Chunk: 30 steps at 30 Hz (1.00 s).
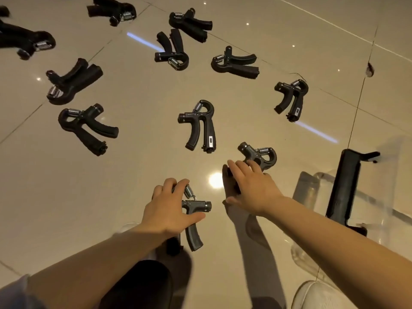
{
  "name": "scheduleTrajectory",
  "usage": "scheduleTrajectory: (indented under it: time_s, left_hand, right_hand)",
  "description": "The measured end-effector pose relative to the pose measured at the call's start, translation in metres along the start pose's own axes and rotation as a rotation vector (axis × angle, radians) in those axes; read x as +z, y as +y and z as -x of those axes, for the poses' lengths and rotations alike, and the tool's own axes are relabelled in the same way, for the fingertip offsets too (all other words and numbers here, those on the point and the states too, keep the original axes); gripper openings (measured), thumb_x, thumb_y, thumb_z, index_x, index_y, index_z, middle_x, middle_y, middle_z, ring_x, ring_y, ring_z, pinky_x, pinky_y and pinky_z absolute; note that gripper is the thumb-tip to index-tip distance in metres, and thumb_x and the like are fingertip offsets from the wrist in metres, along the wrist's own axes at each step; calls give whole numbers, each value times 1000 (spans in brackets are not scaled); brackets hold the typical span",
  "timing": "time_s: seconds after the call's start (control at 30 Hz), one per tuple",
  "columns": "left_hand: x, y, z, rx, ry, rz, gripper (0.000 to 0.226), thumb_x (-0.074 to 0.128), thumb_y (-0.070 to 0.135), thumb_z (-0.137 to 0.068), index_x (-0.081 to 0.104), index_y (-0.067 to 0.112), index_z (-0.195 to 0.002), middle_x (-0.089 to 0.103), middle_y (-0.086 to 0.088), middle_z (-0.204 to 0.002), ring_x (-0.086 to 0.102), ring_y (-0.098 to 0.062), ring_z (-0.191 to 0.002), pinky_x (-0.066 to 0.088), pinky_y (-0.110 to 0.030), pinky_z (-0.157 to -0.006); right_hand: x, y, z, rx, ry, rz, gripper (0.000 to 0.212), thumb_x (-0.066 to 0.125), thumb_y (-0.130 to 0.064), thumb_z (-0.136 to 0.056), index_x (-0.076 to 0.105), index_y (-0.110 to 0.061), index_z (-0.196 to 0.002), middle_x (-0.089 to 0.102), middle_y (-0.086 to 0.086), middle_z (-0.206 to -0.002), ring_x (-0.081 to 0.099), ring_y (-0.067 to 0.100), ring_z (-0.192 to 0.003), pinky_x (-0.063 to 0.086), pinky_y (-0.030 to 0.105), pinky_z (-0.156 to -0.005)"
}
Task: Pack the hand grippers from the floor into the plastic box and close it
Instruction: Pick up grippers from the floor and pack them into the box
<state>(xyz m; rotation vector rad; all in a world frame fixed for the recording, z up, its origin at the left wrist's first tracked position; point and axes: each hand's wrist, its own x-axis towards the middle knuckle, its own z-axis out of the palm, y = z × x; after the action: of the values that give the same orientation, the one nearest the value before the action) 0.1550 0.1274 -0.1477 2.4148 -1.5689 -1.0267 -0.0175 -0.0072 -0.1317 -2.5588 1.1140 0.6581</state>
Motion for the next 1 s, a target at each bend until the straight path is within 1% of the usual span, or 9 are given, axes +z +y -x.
scheduleTrajectory:
  time_s: [0.23,0.33,0.4,0.47,0.53,0.63,0.8,0.9,1.0]
  left_hand:
    - [10,11,7,74,-11,-174,96,64,59,-68,10,38,-144,12,11,-148,24,-17,-125,44,-27,-80]
    - [15,13,12,134,-18,-150,98,65,47,-69,5,40,-145,7,17,-152,27,-13,-121,43,-21,-73]
    - [23,13,16,138,10,-86,98,66,39,-69,5,39,-146,6,16,-152,27,-13,-119,41,-20,-69]
    - [30,11,21,44,44,8,100,71,36,-65,11,37,-145,14,7,-146,28,-18,-117,41,-22,-71]
    - [35,9,27,-89,61,102,105,74,35,-58,15,36,-144,24,3,-132,31,-20,-107,42,-27,-73]
    - [39,12,31,-74,58,79,103,70,30,-57,14,38,-143,28,7,-115,33,-16,-97,48,-32,-71]
    - [18,24,11,-56,45,203,103,71,14,-66,9,38,-145,37,5,-106,36,-15,-96,38,-28,-76]
    - [0,35,3,-60,44,388,99,73,11,-69,15,37,-144,52,0,-111,54,-20,-94,48,-34,-79]
    - [-18,48,4,-110,53,596,92,73,7,-72,22,40,-140,55,-1,-112,60,-21,-91,52,-41,-81]
  right_hand:
    - [41,6,71,-137,-119,-41,84,44,-64,-86,12,-17,-149,0,1,-159,-11,27,-145,28,48,-112]
    - [50,14,83,-150,-34,-169,67,40,-66,-83,41,-20,-132,28,8,-150,16,31,-143,44,51,-98]
    - [53,17,86,-56,52,-234,61,42,-68,-79,46,-22,-118,40,11,-140,36,34,-132,55,48,-80]
    - [53,16,87,51,122,-241,70,40,-73,-75,39,-25,-126,35,10,-143,43,33,-124,57,44,-71]
    - [52,13,82,169,101,-257,86,39,-78,-74,17,-32,-143,16,5,-151,40,31,-123,54,42,-80]
    - [45,10,68,264,74,-299,98,48,-76,-75,-5,-37,-147,7,3,-152,37,29,-124,49,39,-85]
    - [40,12,49,282,5,-352,95,61,-49,-79,-8,-44,-146,22,11,-140,41,31,-110,48,36,-78]
    - [31,19,50,237,-37,-413,97,63,-42,-76,-6,-50,-144,30,11,-131,44,30,-101,49,37,-79]
    - [9,17,57,336,-108,-786,98,67,-38,-73,1,-52,-144,39,9,-128,54,30,-100,51,40,-85]
